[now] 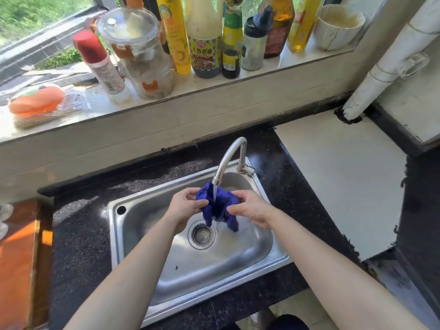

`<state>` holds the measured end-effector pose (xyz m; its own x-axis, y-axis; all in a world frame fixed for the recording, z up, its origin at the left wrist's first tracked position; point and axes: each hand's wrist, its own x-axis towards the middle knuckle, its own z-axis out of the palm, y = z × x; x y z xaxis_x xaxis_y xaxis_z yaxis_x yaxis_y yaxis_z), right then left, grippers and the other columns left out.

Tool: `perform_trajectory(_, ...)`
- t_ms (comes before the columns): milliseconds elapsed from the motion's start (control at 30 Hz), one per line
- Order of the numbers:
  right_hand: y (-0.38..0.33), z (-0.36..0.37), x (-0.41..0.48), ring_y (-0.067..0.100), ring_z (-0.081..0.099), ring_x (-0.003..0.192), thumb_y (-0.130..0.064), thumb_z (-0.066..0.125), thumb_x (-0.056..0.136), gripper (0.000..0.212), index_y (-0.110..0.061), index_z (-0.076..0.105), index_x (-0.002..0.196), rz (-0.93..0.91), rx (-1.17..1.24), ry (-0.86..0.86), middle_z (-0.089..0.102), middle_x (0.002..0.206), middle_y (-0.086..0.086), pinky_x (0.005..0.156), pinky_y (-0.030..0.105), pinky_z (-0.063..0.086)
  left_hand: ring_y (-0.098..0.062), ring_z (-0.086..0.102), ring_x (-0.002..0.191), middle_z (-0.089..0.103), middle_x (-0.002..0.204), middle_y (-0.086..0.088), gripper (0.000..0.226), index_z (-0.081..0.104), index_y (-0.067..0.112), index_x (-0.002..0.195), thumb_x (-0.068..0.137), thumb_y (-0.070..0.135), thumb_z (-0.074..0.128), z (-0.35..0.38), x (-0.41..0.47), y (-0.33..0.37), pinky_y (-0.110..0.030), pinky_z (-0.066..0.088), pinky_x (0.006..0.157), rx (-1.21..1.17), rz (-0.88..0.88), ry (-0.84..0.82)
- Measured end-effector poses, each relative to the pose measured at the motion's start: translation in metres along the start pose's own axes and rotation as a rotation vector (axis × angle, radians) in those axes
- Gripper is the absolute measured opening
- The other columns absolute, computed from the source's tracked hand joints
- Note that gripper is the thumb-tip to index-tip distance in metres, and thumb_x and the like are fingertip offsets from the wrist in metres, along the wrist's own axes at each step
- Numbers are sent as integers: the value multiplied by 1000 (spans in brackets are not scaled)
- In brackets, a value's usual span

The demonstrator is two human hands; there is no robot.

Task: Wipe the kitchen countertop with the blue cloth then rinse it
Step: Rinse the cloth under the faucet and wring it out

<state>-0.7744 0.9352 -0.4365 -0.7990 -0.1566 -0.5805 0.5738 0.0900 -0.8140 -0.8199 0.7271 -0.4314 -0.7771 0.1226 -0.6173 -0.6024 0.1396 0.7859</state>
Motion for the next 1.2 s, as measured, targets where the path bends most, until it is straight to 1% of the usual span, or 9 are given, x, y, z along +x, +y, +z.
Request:
perform_trajectory(133, 12, -7, 0, 21, 67, 88, -1, 62, 90, 21, -15, 77, 97, -46, -133, 138, 75, 91, 9, 97, 43, 53, -24, 69, 84, 71, 101, -21, 43, 59, -3, 121, 81, -13, 70, 15, -1, -2, -28, 59, 73, -132, -22, -8)
perform_trajectory(300, 8, -14, -9, -2, 63, 60, 8, 51, 91, 29, -9, 74, 95, -103, -289, 304, 70, 78, 6, 65, 14, 50, -30, 68, 86, 63, 109, -23, 53, 47, 14, 129, 88, -15, 60, 28, 2, -1, -33, 62, 69, -264, -68, 38)
perform_trajectory(467, 9, 0, 1, 26, 67, 75, -2, 49, 99, 24, -19, 66, 97, 37, 20, 297, 69, 87, 12, 85, 50, 59, -37, 64, 101, 61, 116, -27, 54, 45, 6, 136, 90, -21, 48, 25, 4, -2, -46, 56, 91, -400, -116, 98)
perform_trajectory(567, 0, 16, 6, 24, 68, 87, 7, 49, 97, 31, -18, 67, 102, 37, 160, 171, 70, 95, 10, 90, 39, 59, -35, 61, 102, 59, 116, -25, 55, 49, -2, 131, 83, -27, 49, 17, 0, -5, -45, 50, 101, -374, -113, 117)
perform_trajectory(700, -7, 28, 11, 24, 66, 94, 12, 60, 85, 37, -6, 69, 115, -23, 288, -23, 70, 102, 18, 98, 40, 51, -32, 60, 94, 60, 104, -21, 43, 56, 0, 114, 81, -27, 53, 0, -6, -2, -36, 52, 87, -330, -72, 134)
perform_trajectory(833, -9, 31, 15, 7, 61, 76, 3, 71, 85, 28, -7, 73, 111, -102, -73, 41, 71, 87, 2, 78, 22, 51, -28, 65, 84, 65, 93, -17, 30, 61, 0, 113, 86, -13, 66, -14, -9, 0, -31, 60, 72, -233, -53, 151)
perform_trajectory(900, -8, 30, 16, 5, 53, 63, -18, 75, 88, 11, -14, 75, 98, -141, -403, 108, 65, 73, -6, 67, 28, 47, -25, 67, 76, 68, 90, -18, 15, 66, 0, 103, 89, -3, 69, -19, -10, 0, -25, 61, 63, -183, -40, 175)
perform_trajectory(1067, -9, 29, 22, 16, 54, 70, -51, 69, 88, 30, -23, 68, 77, -157, -701, 297, 57, 78, -3, 65, 32, 41, -14, 68, 60, 72, 78, -12, 10, 71, 1, 96, 91, 10, 70, -30, -12, -3, -25, 58, 56, 53, 5, 241)
perform_trajectory(1200, -8, 31, 22, 23, 69, 74, -36, 65, 96, 26, -12, 64, 87, -41, -64, 287, 68, 87, 12, 77, 40, 61, -16, 58, 58, 71, 72, -5, 28, 75, 8, 83, 86, 36, 76, -35, -13, -5, -26, 55, 59, 200, 12, 362)
